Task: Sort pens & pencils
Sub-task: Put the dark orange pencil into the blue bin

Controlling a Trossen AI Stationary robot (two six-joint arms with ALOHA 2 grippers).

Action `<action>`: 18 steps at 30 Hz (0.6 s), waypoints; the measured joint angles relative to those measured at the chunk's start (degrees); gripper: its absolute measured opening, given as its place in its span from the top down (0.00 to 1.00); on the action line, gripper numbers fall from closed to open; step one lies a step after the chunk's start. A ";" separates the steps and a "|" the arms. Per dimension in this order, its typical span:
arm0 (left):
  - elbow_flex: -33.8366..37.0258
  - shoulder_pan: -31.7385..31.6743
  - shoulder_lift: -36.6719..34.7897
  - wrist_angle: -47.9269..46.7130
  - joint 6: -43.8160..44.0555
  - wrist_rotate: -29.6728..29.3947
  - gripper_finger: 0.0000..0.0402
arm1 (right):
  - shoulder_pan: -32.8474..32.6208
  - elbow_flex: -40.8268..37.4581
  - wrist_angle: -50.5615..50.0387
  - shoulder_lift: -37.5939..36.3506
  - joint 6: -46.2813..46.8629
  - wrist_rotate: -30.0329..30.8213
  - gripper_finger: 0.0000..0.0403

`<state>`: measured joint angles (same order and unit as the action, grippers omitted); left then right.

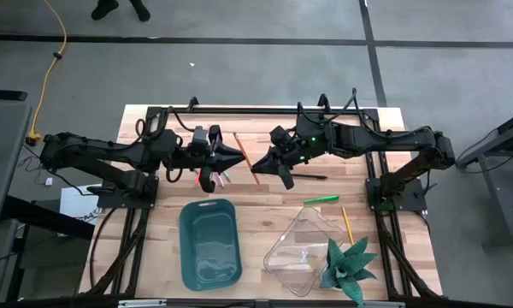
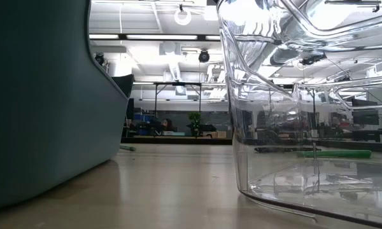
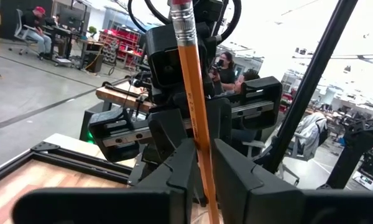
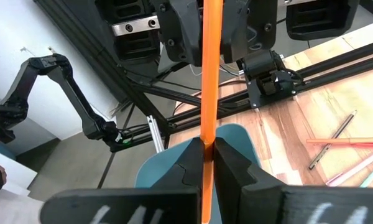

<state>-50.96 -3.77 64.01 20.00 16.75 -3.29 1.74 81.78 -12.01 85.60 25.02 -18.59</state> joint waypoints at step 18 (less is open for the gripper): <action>0.00 0.00 0.00 0.12 0.04 0.04 0.83 | 0.13 0.00 2.30 1.95 0.00 -2.47 0.99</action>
<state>-50.96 -3.77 64.01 20.12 16.80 -3.25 1.87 81.78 -9.71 87.55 25.02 -21.06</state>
